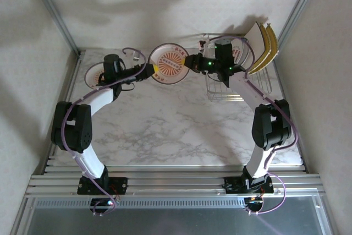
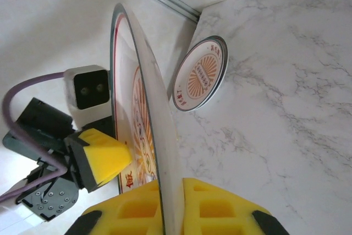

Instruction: Unload the plates from the dish rack

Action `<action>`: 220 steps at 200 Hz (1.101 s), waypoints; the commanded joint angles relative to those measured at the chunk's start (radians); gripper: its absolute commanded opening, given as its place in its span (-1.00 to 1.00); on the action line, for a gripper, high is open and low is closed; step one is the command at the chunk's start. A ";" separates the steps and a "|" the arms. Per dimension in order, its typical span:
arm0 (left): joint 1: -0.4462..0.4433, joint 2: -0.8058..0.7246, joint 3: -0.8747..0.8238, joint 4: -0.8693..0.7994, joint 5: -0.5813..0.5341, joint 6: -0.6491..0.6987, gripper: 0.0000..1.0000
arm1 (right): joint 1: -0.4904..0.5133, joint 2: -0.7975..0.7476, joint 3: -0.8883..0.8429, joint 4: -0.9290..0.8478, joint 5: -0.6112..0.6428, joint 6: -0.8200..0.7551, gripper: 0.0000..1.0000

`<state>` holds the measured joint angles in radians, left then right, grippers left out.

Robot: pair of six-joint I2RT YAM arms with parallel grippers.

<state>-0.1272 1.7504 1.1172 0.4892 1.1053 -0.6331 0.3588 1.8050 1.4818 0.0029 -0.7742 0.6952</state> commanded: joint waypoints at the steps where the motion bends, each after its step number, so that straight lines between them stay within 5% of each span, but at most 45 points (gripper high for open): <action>1: -0.007 0.008 0.028 0.017 0.012 0.000 -0.20 | 0.015 0.014 0.056 0.017 -0.010 -0.004 -1.00; 57: -0.006 0.018 0.033 0.012 0.007 -0.010 -1.00 | 0.028 0.033 0.072 0.003 -0.002 -0.014 -1.00; 82: -0.006 0.019 0.031 0.028 0.006 -0.021 -1.00 | 0.029 0.038 0.078 -0.001 0.002 -0.014 -0.99; 132: -0.003 0.004 0.018 0.070 -0.012 -0.061 -1.00 | 0.030 0.039 0.088 -0.046 0.028 -0.034 0.25; 174: 0.012 -0.016 0.008 0.085 -0.035 -0.095 -1.00 | 0.029 0.025 0.114 -0.156 0.083 -0.101 0.96; 220: 0.070 -0.072 -0.056 0.114 -0.143 -0.172 -1.00 | 0.025 -0.009 0.252 -0.537 0.400 -0.321 0.98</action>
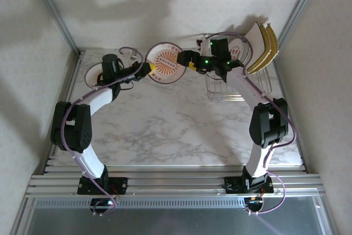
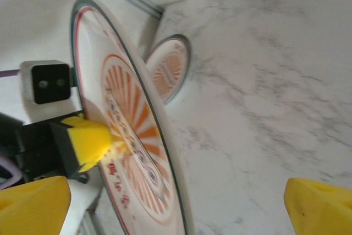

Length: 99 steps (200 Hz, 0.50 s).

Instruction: Unload the plates from the dish rack

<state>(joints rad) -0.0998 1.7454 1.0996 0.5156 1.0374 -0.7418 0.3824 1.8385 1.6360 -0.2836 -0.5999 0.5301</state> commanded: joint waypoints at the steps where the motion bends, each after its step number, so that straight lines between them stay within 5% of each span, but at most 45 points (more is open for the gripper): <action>1: 0.044 -0.068 -0.040 0.090 -0.080 -0.065 -1.00 | 0.002 -0.042 0.101 -0.262 0.235 -0.160 0.98; 49: 0.164 -0.176 -0.169 0.113 -0.292 -0.156 -1.00 | -0.010 -0.074 0.217 -0.560 0.684 -0.347 0.98; 99: 0.293 -0.250 -0.327 0.158 -0.462 -0.244 -1.00 | -0.087 -0.075 0.240 -0.685 0.837 -0.417 0.98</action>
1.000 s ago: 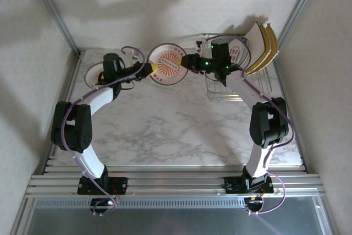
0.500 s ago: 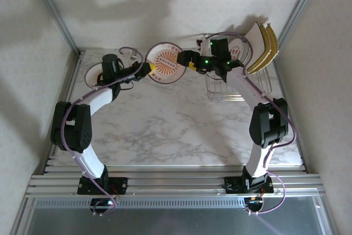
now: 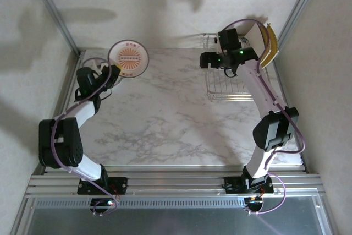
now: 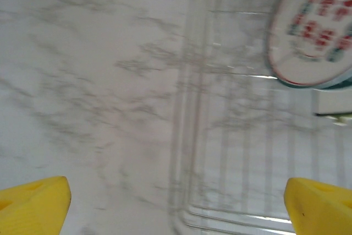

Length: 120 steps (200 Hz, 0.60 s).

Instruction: Unload the plates from the dish rack

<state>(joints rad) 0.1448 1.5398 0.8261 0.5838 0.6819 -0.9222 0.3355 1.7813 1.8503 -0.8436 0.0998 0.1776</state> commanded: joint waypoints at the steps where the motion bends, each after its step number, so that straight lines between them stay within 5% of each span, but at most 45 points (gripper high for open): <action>1: 0.051 -0.045 -0.055 0.090 -0.108 -0.065 -1.00 | -0.043 -0.017 0.027 -0.127 0.139 -0.066 0.98; 120: 0.212 0.083 -0.080 0.082 -0.218 -0.036 -1.00 | -0.138 -0.034 -0.031 -0.155 0.084 -0.093 0.99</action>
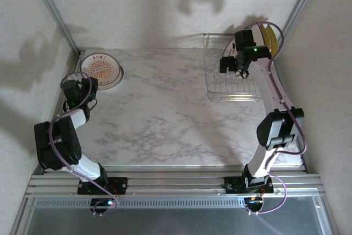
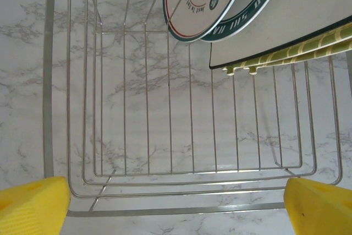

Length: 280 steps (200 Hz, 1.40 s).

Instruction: Unload the plates from the dish rack

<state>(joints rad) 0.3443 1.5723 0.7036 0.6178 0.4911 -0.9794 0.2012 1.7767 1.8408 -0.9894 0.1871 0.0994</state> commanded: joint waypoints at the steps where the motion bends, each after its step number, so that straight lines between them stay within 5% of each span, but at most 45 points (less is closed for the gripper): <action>1: 0.014 0.054 0.044 0.048 -0.028 0.022 -1.00 | -0.003 -0.029 -0.022 -0.009 -0.003 -0.015 0.98; 238: 0.029 0.371 0.184 0.077 -0.045 0.024 -1.00 | -0.009 -0.015 -0.038 0.012 -0.035 -0.024 0.98; 280: 0.027 0.373 0.194 0.054 -0.043 0.037 -0.61 | -0.009 -0.011 -0.037 0.014 -0.041 -0.024 0.98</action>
<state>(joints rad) 0.3645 1.9404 0.8677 0.6544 0.4446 -0.9623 0.1986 1.7748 1.8053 -0.9836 0.1562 0.0887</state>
